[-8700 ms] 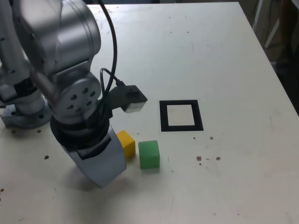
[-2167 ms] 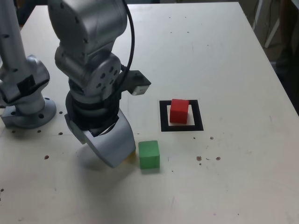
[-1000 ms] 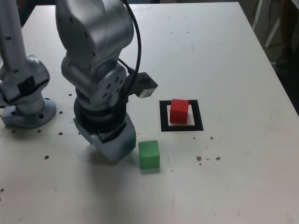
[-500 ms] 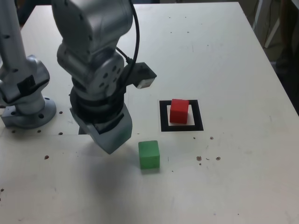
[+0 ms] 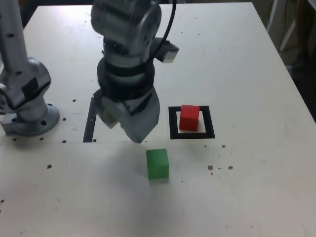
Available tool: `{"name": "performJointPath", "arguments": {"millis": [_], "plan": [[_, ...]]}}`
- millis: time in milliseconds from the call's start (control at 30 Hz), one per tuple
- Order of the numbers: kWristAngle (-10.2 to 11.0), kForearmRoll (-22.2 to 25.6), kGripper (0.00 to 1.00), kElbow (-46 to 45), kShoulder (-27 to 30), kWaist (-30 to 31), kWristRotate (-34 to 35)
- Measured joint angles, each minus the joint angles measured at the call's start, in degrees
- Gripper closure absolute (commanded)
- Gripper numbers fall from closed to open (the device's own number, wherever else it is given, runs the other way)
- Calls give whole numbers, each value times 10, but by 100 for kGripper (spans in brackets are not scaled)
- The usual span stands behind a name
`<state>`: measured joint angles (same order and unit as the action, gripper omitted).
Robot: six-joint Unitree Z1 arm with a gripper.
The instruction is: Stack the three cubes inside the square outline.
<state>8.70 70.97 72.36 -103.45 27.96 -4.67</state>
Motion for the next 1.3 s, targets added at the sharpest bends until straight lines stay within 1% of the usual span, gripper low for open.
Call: {"name": "performJointPath", "arguments": {"millis": [100,300,433,600,967,1300], "plan": [[-5,24,70,38,-3,-34,13],[-15,39,70,96,-24,-77,30],[-15,48,71,123,-43,-104,33],[-13,48,70,149,-66,-127,34],[-11,57,70,198,-106,-162,22],[-15,57,70,207,-131,-172,8]]}}
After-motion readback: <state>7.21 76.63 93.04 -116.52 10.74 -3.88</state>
